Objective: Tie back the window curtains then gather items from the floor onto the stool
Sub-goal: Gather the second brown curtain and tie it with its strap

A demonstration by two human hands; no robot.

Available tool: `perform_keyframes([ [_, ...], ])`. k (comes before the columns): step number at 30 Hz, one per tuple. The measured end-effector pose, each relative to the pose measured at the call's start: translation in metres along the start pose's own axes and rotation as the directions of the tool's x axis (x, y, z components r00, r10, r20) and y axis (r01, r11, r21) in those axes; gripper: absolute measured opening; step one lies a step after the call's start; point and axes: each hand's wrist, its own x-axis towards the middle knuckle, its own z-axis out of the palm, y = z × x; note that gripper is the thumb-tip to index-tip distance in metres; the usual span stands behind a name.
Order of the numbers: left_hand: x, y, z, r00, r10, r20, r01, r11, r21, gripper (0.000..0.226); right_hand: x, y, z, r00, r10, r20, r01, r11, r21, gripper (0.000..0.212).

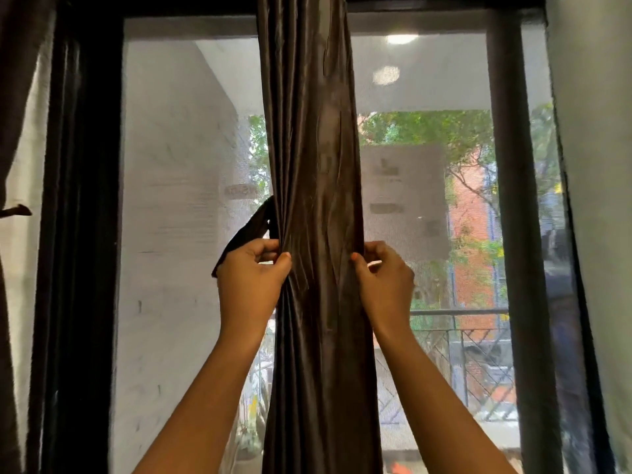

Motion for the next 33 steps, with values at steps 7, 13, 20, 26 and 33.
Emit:
perform_keyframes([
  [7,-0.019,0.025,0.012,0.999,-0.028,0.024,0.031,0.99,-0.135,0.016,-0.035,-0.038,-0.023,0.944,-0.326,0.045,0.329,0.942,-0.072,0.033],
  [13,-0.025,0.03,0.015,0.999,-0.001,0.047,0.007,0.991,-0.134,0.012,-0.044,-0.049,-0.023,0.925,-0.379,0.042,0.379,0.925,0.005,0.028],
  [20,-0.024,0.034,0.011,0.997,-0.036,0.074,0.048,0.984,-0.171,0.012,-0.046,-0.049,-0.021,0.924,-0.379,0.055,0.379,0.925,0.017,0.029],
  [26,-0.022,0.036,0.001,0.98,-0.084,0.181,0.135,0.947,-0.293,0.008,-0.041,-0.047,-0.021,0.943,-0.307,0.13,0.282,0.942,0.18,0.028],
  [33,-0.021,0.035,-0.005,0.968,-0.148,0.204,0.223,0.88,-0.42,0.005,-0.049,-0.043,-0.023,0.956,-0.272,0.113,0.215,0.905,0.367,0.016],
])
